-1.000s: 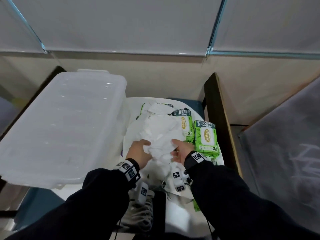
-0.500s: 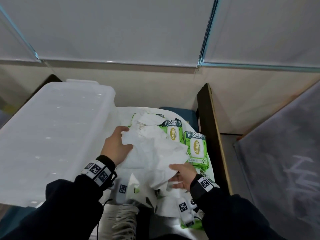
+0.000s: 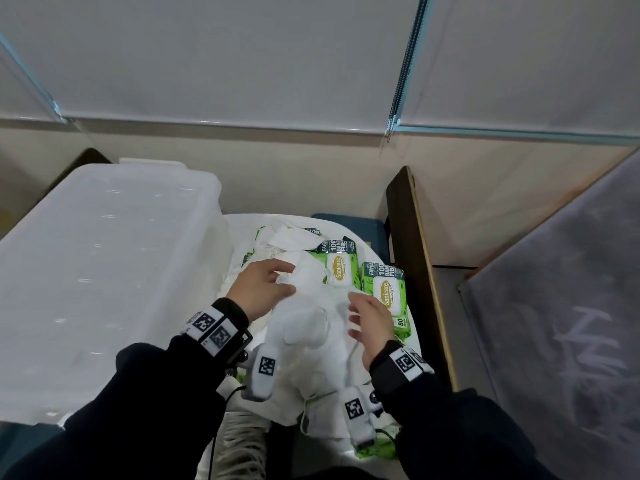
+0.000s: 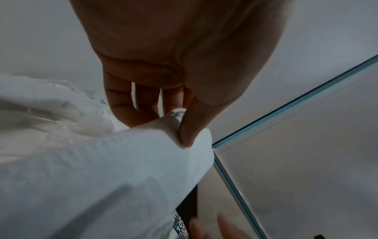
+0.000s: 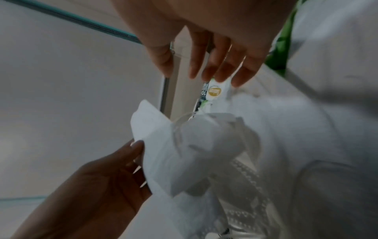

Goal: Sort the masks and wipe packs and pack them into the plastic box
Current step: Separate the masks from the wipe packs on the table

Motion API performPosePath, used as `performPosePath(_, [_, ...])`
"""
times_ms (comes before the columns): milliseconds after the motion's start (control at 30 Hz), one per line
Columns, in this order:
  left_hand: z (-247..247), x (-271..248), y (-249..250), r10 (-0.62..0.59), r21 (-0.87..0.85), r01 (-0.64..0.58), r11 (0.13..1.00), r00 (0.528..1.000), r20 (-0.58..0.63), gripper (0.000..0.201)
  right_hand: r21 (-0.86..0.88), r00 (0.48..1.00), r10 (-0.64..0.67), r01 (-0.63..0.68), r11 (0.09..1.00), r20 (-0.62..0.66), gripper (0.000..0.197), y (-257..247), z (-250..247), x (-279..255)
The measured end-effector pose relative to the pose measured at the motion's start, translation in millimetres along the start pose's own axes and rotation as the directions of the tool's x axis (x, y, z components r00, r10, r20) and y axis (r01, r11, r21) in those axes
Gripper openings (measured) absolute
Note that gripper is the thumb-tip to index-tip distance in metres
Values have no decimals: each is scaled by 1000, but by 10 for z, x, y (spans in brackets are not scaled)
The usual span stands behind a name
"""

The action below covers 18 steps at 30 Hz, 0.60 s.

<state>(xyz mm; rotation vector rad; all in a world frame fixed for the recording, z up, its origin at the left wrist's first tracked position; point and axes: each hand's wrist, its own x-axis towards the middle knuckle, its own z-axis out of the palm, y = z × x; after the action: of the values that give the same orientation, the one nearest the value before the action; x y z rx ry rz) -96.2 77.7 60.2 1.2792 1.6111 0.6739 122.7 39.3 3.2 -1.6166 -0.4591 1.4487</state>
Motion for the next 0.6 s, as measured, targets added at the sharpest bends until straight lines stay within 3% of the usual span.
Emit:
performPosePath(100, [20,34,16,42,55,-47,997,996,84,28,-93,969,30,-7,996,246,10,-61,187,-47])
performPosePath(167, [22,98,-5,69,149,-88,985,990,124,35,-201,942,46,23,979,333,22,-19,254,-36])
performPosePath(300, [-37,190,15,94,344,-136,929,986,134,34,-359,943,38,88,929,331,36,20,272,31])
performPosePath(400, [-71,297,11,47,437,-105,893,989,141,29,-374,949,73,49,926,306,33,49,212,100])
performPosePath(500, [-78,513,35,39,545,-74,835,996,76,28,-365,969,113,-25,931,221,27,95,149,169])
performPosePath(600, [-77,817,150,18,705,-48,707,999,49,25,-339,976,167,-112,934,137,26,114,69,201])
